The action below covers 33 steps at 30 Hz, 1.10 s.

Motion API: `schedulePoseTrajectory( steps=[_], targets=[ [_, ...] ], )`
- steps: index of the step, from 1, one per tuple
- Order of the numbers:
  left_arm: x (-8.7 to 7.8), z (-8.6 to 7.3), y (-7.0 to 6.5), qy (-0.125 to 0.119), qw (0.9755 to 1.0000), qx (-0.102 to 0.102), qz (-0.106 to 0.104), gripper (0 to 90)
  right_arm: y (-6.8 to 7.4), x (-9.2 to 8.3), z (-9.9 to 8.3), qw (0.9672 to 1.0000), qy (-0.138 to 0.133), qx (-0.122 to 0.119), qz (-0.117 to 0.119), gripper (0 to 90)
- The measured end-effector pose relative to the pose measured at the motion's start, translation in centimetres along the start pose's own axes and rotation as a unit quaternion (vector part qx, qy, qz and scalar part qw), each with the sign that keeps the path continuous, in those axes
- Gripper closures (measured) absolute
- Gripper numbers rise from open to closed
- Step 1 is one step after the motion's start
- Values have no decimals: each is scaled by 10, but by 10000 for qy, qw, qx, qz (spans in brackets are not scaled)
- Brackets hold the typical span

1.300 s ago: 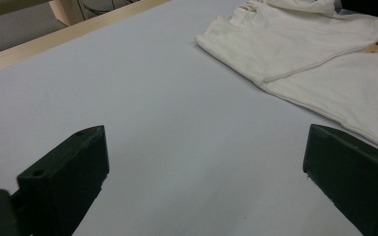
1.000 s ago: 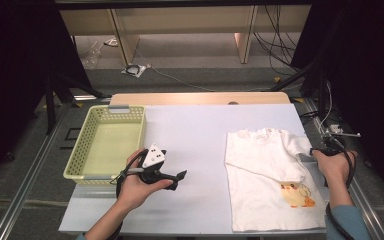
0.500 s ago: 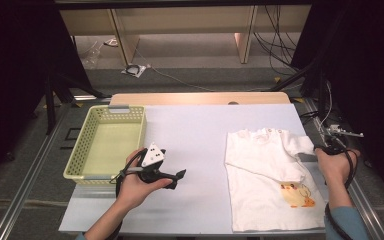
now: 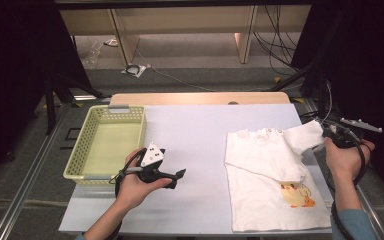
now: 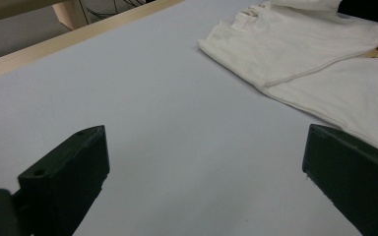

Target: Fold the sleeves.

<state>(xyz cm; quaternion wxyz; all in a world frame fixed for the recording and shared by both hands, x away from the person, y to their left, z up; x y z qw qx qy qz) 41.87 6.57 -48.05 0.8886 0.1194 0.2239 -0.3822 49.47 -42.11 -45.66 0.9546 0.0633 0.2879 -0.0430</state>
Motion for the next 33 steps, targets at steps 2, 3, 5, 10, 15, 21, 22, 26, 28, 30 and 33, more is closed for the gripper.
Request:
schedulePoseTrajectory(
  steps=[2, 3, 5, 10, 15, 21, 22, 26, 28, 30, 33],
  targets=[
    [0, 0, 0, 4, 10000, 3, 3, 36, 6, -4, 2, 9999, -71, -68, 53, 900],
    [0, 0, 0, 8, 10000, 0, 4, 37, 9, -7, 3, 9999, -84, -87, 88, 900],
    [0, 0, -1, 8, 10000, -2, -2, 37, 16, -11, 5, 9996, -153, -148, 193, 900],
    [0, 0, 0, 0, 10000, 10, 4, 37, 38, -21, 7, 9981, -207, -358, 449, 900],
    [0, 0, 0, -1, 10000, 13, 4, 37, 61, -26, 1, 9954, -62, -625, 725, 900],
    [0, 0, 0, 0, 10000, 15, 5, 37, 87, -26, -12, 9905, 97, -919, 1022, 900],
    [0, 0, 0, 1, 10000, -6, 4, 37, 92, -26, -14, 9893, 114, -977, 1076, 900],
    [0, 0, -1, 1, 10000, -6, -1, 37, 108, -20, -28, 9841, 331, -1158, 1303, 900],
    [0, 0, -2, 4, 10000, -2, -4, 37, 115, -15, -36, 9815, 448, -1251, 1377, 900],
    [0, -1, -1, 9, 10000, 1, 1, 38, 121, -11, -44, 9795, 558, -1280, 1452, 900],
    [1, -1, -1, 15, 10000, 5, -3, 37, 128, -4, -57, 9765, 722, -1322, 1543, 900]
  ],
)
Point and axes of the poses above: each handheld gripper's, and its own axes: x roughly forward along the jaws, z roughly out of its top, y roughly to its left, the point moved 9 cm from there along x, roughly forward along the jaws, and after that the axes turned 3 degrees about x, right-handed, at the moved point
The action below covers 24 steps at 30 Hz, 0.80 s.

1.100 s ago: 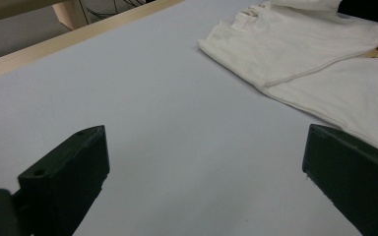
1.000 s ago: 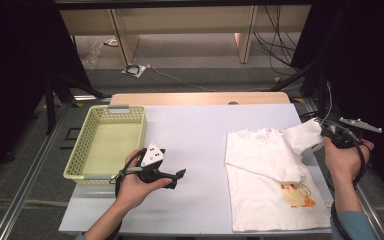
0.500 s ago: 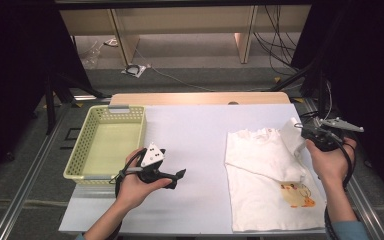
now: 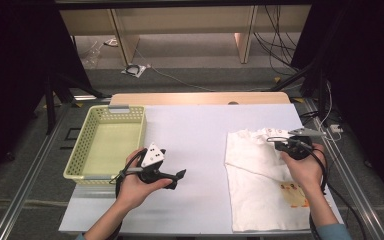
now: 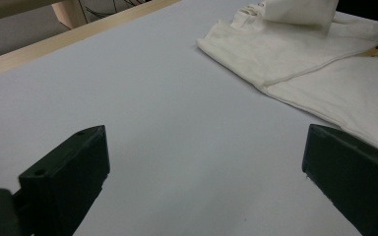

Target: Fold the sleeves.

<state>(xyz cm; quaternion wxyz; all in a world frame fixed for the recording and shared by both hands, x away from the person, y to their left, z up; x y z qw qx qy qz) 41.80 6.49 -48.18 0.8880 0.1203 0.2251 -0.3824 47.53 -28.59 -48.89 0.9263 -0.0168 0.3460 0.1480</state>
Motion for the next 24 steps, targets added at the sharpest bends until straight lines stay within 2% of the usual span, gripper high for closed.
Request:
schedulePoseTrajectory(
  steps=[3, 9, 11, 13, 16, 18, 20, 22, 24],
  targets=[
    [0, 0, 0, 8, 10000, 10, -8, 37, 6, 9, -11, 9997, 211, 34, 153, 900],
    [0, 0, 0, 1, 10000, 0, -2, 38, 10, 17, -25, 9977, 457, 146, 479, 888],
    [0, 0, 0, 0, 10000, 5, -2, 38, 9, 15, -26, 9970, 479, 223, 557, 844],
    [0, 0, 0, -2, 10000, 2, -5, 38, 6, 10, -22, 9970, 351, 319, 607, 807],
    [0, 0, 0, 10, 10000, 15, -7, 38, -12, -4, -12, 9979, 85, 528, 361, 754],
    [0, 0, -1, -8, 10000, -2, -3, 38, -33, -12, -13, 9979, 63, 642, -39, 756],
    [0, 1, -1, -9, 10000, 1, -6, 38, -54, -17, -20, 9961, 174, 762, -406, 761],
    [0, 0, -1, -5, 10000, -2, -5, 38, -70, -19, -32, 9939, 418, 765, -668, 763],
    [1, 0, -1, -2, 10000, -3, -4, 38, -78, -17, -45, 9923, 647, 779, -713, 762]
  ],
)
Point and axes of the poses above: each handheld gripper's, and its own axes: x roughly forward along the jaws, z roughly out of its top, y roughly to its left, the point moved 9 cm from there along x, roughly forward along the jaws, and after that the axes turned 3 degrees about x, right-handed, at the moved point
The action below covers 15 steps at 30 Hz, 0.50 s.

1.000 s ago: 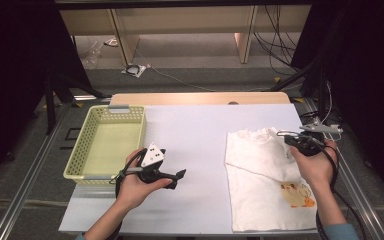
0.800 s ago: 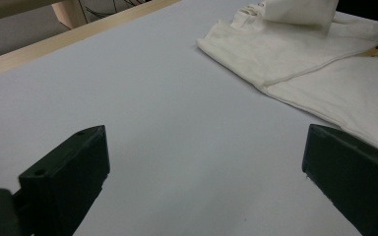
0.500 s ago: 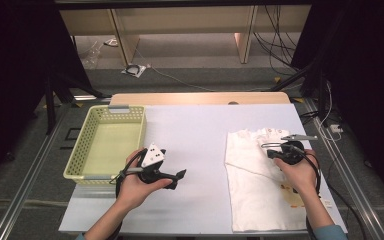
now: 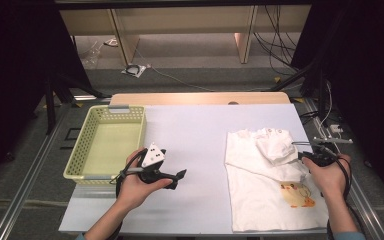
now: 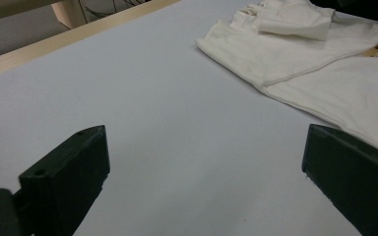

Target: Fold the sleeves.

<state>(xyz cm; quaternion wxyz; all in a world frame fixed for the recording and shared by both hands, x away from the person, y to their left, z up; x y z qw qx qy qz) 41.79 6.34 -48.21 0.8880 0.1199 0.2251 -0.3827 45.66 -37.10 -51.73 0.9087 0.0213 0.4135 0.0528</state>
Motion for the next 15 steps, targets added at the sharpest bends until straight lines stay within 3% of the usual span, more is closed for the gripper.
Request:
schedulePoseTrajectory(
  steps=[5, 8, 15],
  targets=[
    [2, -1, -1, 28, 10000, 3, -14, 39, -5, 10, -15, 9997, 212, -76, 34, 763],
    [2, -2, -1, 41, 10000, 11, -18, 39, -10, 16, -17, 9994, 216, -231, -163, 857],
    [0, -1, 1, 20, 10000, -1, -1, 39, -18, 15, -16, 9995, 175, 33, -256, 892]
  ],
)
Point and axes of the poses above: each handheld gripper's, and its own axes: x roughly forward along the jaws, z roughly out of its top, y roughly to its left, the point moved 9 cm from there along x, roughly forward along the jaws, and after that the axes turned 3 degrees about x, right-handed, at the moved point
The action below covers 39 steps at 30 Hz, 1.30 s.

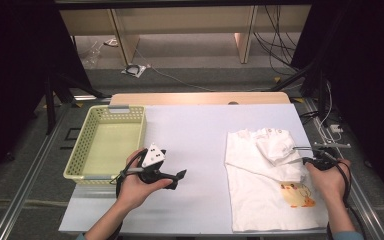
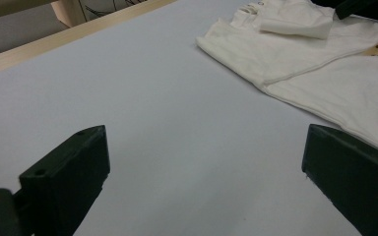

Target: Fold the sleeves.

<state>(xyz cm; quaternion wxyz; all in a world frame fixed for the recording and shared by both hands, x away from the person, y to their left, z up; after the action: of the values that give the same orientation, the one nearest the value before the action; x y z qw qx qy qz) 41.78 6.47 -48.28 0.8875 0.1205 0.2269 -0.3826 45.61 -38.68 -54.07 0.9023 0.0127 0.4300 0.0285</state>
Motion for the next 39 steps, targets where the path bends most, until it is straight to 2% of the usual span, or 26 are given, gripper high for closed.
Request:
schedulePoseTrajectory(
  steps=[2, 5, 8, 12, 14, 18, 23, 26, 30, 34, 37, 39],
  targets=[
    [0, 0, 0, -7, 10000, -1, -2, 39, -1, 1, -1, 10000, 20, 42, -3, 891],
    [0, 1, 0, -25, 10000, -7, 0, 39, -2, 1, -1, 10000, 50, -50, -21, 885],
    [0, 1, 0, -16, 10000, -11, 2, 39, 1, -4, 4, 10000, 5, 18, 4, 843],
    [1, 1, 0, -16, 10000, -21, 2, 40, 7, -13, 22, 9994, -327, -52, 49, 767],
    [1, 1, 0, -14, 10000, -18, -1, 40, 13, -12, 33, 9988, -454, -27, 175, 726],
    [0, 1, 0, -22, 10000, -15, -1, 40, 23, -2, 51, 9980, -564, -19, 302, 644],
    [-1, 1, 1, -24, 10000, -23, -2, 41, 33, 18, 57, 9987, -299, 14, 422, 607],
    [-1, 0, 2, -21, 10000, -27, 11, 41, 35, 28, 55, 9992, -146, -49, 370, 611],
    [-1, 1, 1, -22, 10000, -26, 9, 41, 35, 37, 47, 9993, 46, -120, 365, 687],
    [-1, 0, 1, -9, 10000, -15, 8, 41, 34, 40, 43, 9992, -17, -56, 406, 792],
    [-1, 0, 1, -10, 10000, 2, 8, 41, 37, 39, 43, 9989, 4, -164, 432, 860],
    [-1, 0, 1, -12, 10000, -1, 7, 41, 38, 38, 43, 9989, 1, -278, 370, 868]
  ],
)
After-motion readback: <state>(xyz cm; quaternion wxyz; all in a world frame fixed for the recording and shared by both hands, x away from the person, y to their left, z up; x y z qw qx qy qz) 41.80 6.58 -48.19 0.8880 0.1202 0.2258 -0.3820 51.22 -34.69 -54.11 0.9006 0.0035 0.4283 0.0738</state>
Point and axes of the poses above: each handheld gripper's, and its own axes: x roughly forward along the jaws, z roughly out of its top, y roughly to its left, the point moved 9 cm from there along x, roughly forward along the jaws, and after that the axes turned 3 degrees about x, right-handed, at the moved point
